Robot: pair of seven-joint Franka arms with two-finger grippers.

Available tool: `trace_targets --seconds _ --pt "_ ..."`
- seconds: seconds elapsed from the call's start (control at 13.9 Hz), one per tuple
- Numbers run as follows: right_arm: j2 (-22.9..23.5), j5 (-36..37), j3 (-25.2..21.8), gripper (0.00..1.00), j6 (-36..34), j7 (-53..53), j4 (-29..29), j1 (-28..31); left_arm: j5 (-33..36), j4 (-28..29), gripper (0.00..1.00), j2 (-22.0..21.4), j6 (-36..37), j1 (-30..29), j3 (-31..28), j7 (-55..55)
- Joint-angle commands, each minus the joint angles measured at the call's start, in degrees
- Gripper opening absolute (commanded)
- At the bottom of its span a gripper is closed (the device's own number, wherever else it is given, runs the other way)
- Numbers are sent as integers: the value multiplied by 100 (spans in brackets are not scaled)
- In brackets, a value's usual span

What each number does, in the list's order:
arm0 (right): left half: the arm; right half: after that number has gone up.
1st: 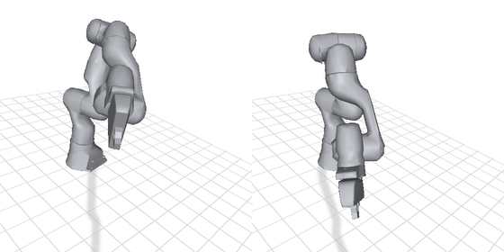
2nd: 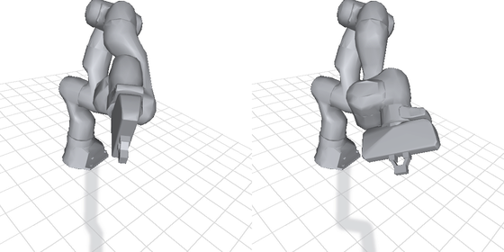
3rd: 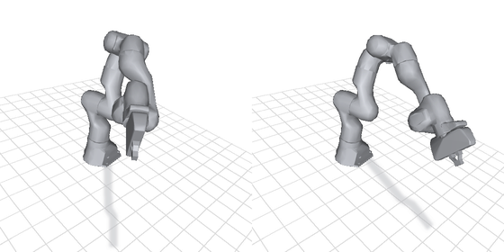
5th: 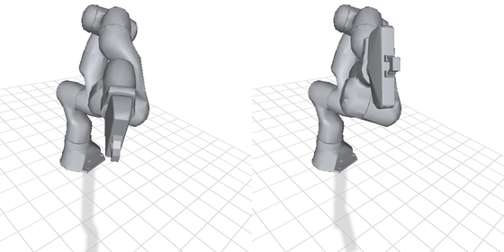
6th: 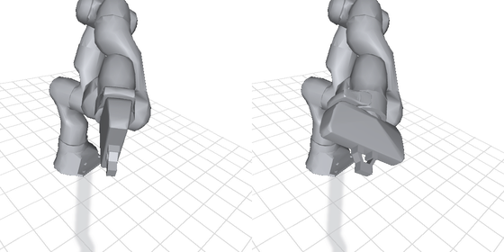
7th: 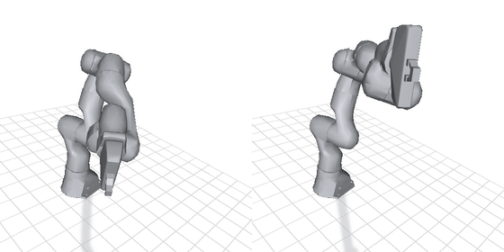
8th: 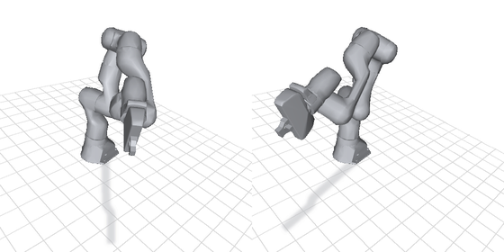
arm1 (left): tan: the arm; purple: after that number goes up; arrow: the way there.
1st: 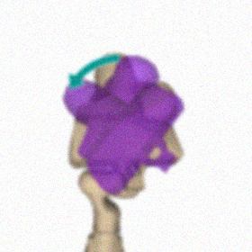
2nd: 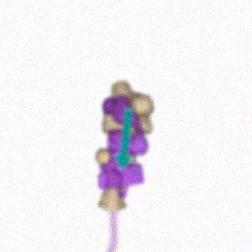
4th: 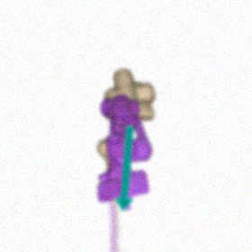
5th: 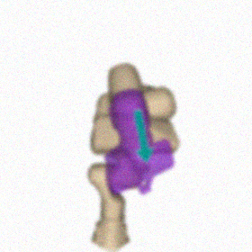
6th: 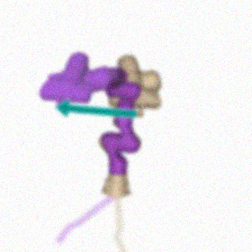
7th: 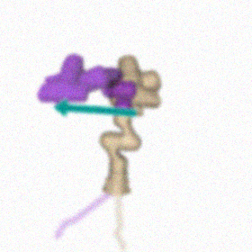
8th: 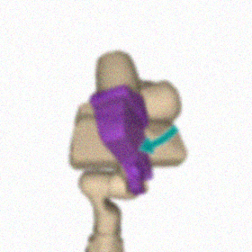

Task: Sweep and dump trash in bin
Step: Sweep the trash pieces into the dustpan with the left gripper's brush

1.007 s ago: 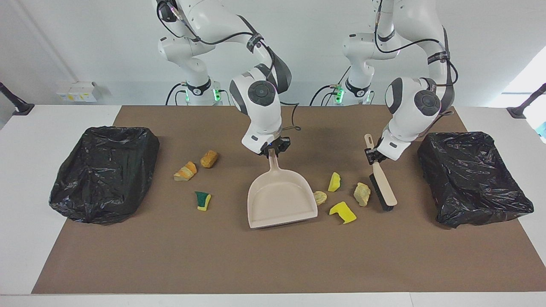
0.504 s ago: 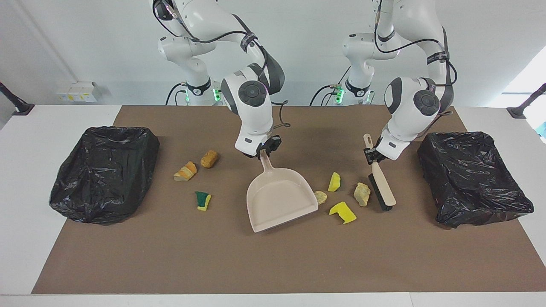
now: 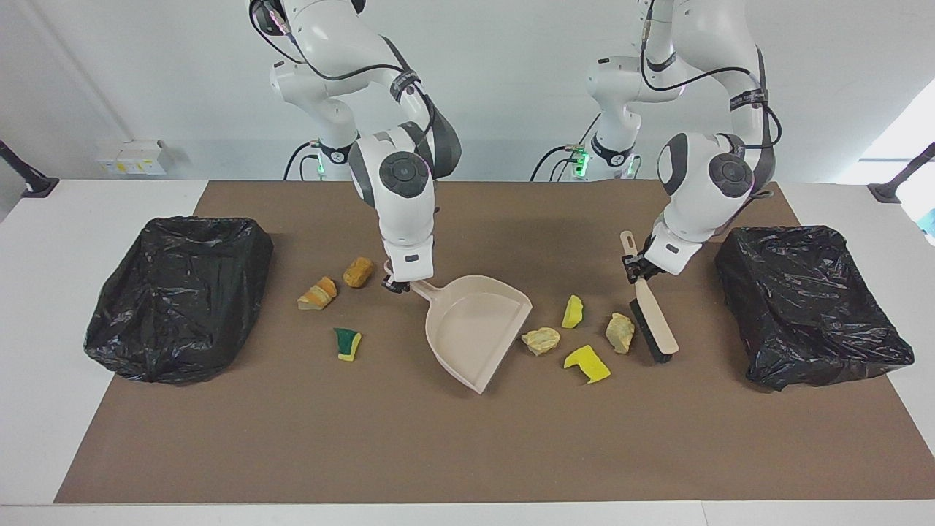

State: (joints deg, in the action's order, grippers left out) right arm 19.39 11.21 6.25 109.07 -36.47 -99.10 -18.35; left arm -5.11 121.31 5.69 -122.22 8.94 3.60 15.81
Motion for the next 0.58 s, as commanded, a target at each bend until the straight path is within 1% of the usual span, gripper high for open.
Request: trace_targets --seconds 0.0,0.07,0.29,0.5 --pt "-6 338 61 0 -201 -194 -13 -2 -243 244 0 -77 -504 414 -53 255" --pt "-6 408 61 0 -210 -212 -21 -2 -401 244 0 -77 -505 503 -53 264" --pt "-23 523 61 0 -228 -387 -30 -2 -438 244 0 -94 -513 758 -44 676" --pt "-23 523 78 0 -132 -536 -56 -28 -543 244 0 -94 -680 1117 -44 1141"
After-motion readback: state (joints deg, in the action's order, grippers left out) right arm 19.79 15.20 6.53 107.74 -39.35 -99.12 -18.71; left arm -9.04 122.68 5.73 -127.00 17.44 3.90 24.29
